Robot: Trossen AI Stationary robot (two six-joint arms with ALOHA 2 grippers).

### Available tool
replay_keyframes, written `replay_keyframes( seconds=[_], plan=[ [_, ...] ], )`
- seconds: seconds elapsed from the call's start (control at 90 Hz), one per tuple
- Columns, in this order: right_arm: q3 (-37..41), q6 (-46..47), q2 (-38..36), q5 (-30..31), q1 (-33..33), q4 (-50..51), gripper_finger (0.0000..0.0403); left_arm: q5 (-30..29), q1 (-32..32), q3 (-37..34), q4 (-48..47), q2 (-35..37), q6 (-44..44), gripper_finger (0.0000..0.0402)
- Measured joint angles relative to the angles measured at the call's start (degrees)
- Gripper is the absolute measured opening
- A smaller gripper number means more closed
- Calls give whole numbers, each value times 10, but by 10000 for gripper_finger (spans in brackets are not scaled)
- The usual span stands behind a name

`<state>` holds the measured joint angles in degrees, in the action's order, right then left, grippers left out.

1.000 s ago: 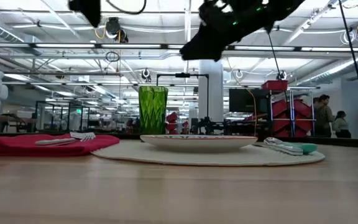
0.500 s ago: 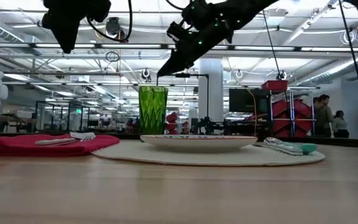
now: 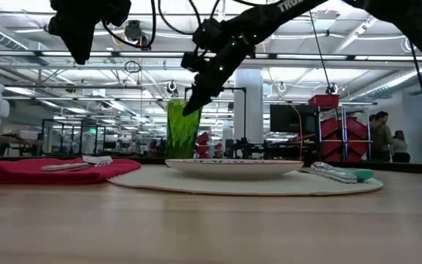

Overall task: Set table place
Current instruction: Put the green cup to the top right of the blue patterned plate on the white tablemat

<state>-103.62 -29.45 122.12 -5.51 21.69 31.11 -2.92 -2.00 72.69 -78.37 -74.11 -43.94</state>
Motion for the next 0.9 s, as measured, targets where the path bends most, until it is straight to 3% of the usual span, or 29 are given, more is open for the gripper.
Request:
replay_keyframes(
  seconds=[0.122, 0.311, 0.6, 0.9],
  plan=[
    [-1, -2, 7, 0, -2, 8, 151, -8, 0, 0, 0, 0, 13, 95],
    [-1, 1, 6, 6, -11, 15, 16, -33, 0, 0, 0, 0, 13, 95],
    [-1, 49, -61, 36, -36, 70, 2, -80, 0, 0, 15, 0, 52, 95],
    [-2, 171, -172, 83, -37, 340, 1, -115, 22, -2, 142, 1, 197, 95]
  ],
)
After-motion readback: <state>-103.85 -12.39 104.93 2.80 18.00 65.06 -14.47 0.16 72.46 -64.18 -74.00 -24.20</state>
